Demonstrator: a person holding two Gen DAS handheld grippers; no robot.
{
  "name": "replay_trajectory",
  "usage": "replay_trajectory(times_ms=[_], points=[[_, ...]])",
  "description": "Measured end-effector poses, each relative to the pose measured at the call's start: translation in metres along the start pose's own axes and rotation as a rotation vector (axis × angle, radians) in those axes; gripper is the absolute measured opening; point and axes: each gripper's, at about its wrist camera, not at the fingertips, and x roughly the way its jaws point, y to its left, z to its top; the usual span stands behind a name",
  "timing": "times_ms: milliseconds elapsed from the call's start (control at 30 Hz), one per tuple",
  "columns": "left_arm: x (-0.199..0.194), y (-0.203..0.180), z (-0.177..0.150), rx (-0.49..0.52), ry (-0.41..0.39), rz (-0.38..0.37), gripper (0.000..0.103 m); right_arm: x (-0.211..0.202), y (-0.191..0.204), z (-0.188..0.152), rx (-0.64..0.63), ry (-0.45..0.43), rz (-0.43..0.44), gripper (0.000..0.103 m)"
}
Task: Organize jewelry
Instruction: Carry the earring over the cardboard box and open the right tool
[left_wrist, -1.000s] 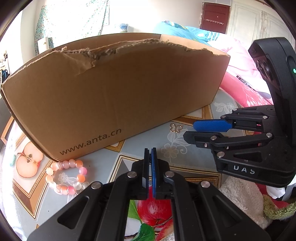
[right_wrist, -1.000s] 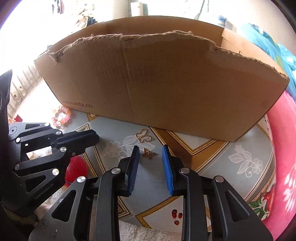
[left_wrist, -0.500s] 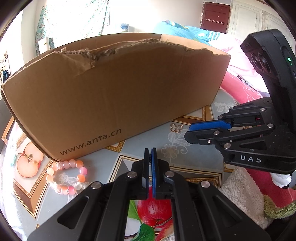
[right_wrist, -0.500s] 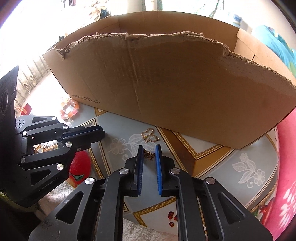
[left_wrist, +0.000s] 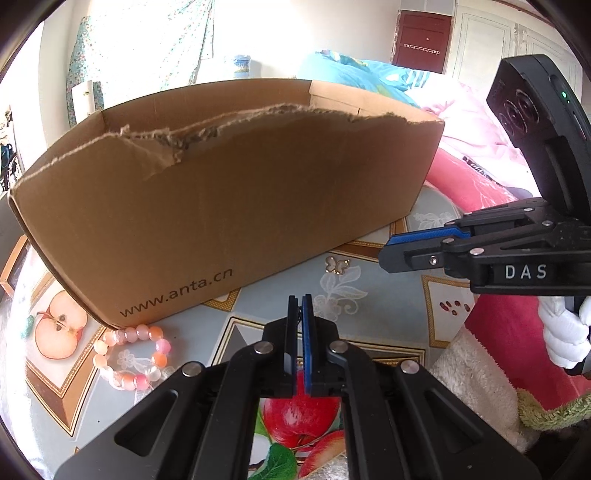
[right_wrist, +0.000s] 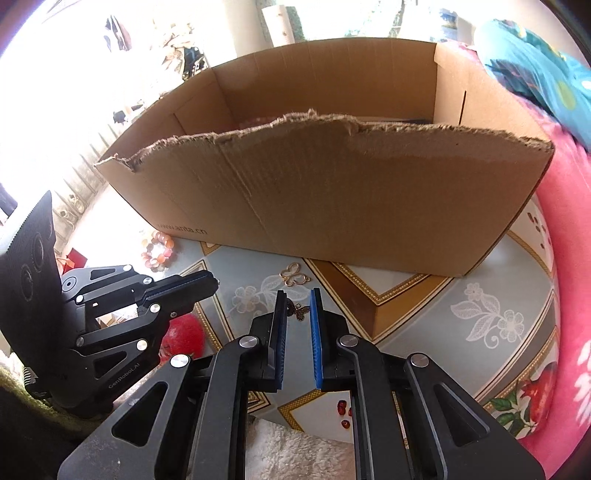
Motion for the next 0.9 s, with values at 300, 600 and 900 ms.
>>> replay_trajectory(times_ms=[300, 600, 900], points=[[-0.060, -0.001, 0.029, -0.003, -0.133, -0.015, 0.001, -0.058, 0.010, 0.009, -0.030, -0.184, 0.038, 0.010], [-0.105, 0.019, 0.095, 0.002, -0.216, -0.005, 0.002, -0.105, 0.007, 0.068, -0.106, -0.304, 0.116, 0.010], [-0.021, 0.078, 0.139, -0.114, 0.100, 0.005, 0.002, -0.031, -0.016, 0.138, -0.035, 0.021, 0.233, 0.010]])
